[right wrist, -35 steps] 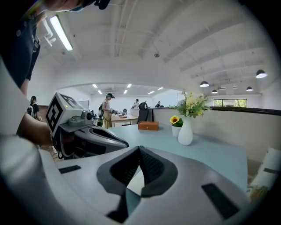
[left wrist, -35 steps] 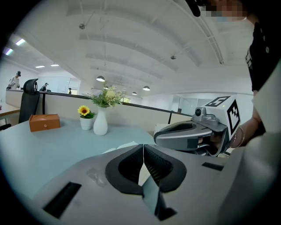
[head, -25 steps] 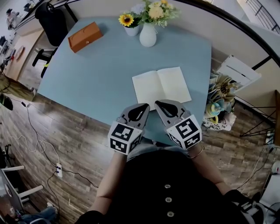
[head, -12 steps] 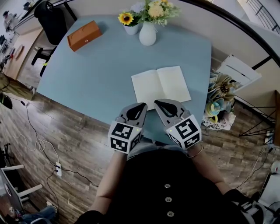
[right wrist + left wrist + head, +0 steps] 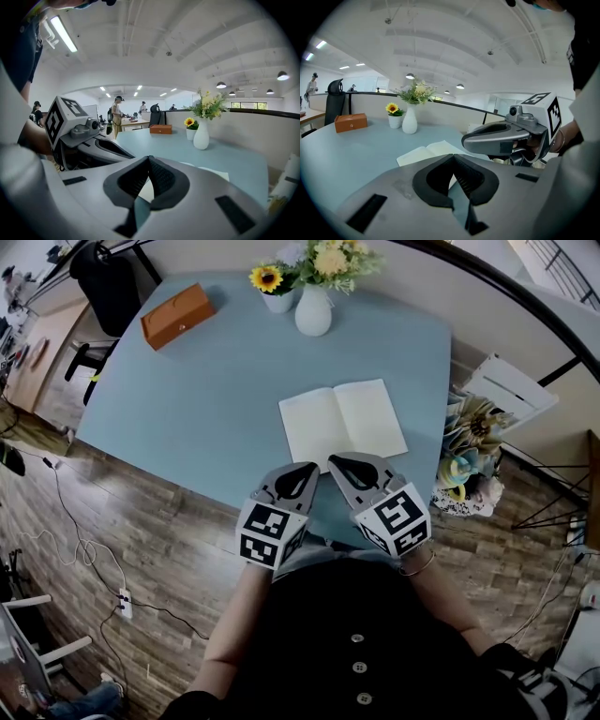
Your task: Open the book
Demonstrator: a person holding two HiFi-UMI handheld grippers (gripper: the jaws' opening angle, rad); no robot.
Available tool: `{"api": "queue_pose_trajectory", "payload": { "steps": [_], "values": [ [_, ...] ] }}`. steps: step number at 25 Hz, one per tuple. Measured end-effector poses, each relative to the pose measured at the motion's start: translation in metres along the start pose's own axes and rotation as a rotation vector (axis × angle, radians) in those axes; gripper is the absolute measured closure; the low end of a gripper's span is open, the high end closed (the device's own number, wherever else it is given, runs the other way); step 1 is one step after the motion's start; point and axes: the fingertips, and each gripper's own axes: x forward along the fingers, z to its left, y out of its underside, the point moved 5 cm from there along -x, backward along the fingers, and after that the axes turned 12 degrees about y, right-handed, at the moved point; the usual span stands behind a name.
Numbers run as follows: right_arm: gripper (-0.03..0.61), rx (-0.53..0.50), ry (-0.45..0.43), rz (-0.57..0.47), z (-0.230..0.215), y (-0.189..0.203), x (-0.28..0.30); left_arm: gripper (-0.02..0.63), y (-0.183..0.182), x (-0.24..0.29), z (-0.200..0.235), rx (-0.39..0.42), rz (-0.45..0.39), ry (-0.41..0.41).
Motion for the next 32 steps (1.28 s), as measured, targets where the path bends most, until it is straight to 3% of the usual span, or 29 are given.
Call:
{"api": "queue_pose_trajectory", "payload": {
  "steps": [32],
  "values": [
    [0.572,-0.009,-0.002,0.044,-0.0032,0.0081,0.0016,0.601,0.0024,0.0056,0.0038,-0.041,0.01,0.019]
  ]
}}
